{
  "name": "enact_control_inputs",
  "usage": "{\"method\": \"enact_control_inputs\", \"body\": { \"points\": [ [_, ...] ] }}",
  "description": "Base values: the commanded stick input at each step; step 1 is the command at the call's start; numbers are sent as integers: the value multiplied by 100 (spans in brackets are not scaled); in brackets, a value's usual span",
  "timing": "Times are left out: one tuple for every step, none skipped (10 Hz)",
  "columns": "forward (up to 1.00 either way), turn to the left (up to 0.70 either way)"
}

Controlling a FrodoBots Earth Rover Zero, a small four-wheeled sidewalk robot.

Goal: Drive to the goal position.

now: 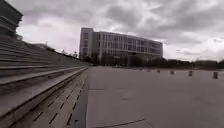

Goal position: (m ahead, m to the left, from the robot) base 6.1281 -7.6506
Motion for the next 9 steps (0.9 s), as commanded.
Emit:
{"method": "enact_control_inputs", "body": {
  "points": [
    [70, 0],
    [70, 0],
    [70, 0],
    [70, 0],
    [70, 0],
    [70, 0],
    [70, 0],
    [70, 0],
    [70, 0]
  ]
}}
